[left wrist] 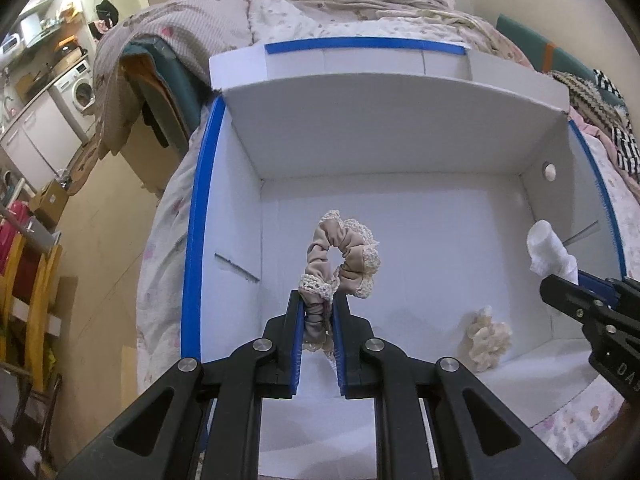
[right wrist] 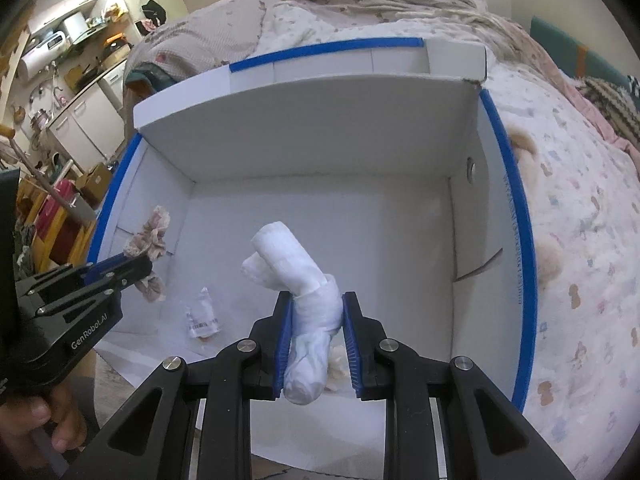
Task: Organize soft objects
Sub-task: 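Open the left gripper to drop the scrunchie while the right gripper releases the sock into the box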
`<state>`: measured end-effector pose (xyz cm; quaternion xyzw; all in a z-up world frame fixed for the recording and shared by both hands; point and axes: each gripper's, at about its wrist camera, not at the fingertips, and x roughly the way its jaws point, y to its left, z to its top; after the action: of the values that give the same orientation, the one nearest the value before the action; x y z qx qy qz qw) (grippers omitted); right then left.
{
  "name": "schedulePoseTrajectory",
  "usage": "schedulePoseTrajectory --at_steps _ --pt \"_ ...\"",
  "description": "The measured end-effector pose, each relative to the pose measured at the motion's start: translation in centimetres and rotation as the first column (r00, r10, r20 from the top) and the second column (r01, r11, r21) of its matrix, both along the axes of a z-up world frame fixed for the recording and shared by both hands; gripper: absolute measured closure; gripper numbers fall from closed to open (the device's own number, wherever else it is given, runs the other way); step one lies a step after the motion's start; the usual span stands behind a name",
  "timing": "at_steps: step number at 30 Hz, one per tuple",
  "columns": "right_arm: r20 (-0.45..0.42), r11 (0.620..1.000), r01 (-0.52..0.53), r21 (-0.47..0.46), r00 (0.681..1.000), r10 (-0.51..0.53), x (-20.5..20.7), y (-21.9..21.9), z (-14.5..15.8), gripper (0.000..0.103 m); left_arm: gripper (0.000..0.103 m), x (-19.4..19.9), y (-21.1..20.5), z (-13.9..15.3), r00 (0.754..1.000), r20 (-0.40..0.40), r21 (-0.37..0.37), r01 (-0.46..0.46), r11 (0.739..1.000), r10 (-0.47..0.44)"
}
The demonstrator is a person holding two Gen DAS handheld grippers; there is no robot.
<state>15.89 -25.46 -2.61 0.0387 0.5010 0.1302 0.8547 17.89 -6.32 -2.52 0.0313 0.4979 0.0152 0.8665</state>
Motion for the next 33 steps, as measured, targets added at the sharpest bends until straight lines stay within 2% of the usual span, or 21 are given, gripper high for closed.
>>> schedulePoseTrajectory --at_steps 10,25,30,33 --pt "-0.053 1.000 0.007 -0.008 0.999 -0.008 0.2 -0.2 -1.1 0.077 0.091 0.3 0.5 -1.0 1.000 -0.012 -0.022 0.000 1.000 -0.001" --pt "-0.058 1.000 0.008 -0.008 0.998 -0.009 0.1 0.2 -1.4 0.077 0.091 -0.4 1.0 -0.6 1.000 0.011 -0.033 -0.005 0.999 0.005" --pt "-0.050 1.000 0.018 0.007 0.999 -0.018 0.1 -0.2 -1.3 0.077 0.089 -0.5 1.1 -0.6 1.000 0.005 -0.028 -0.015 0.999 0.015" --pt "-0.049 0.999 0.023 0.033 0.999 -0.021 0.1 -0.5 -1.2 0.076 0.084 -0.4 1.1 -0.7 1.000 -0.007 -0.033 -0.017 0.999 0.017"
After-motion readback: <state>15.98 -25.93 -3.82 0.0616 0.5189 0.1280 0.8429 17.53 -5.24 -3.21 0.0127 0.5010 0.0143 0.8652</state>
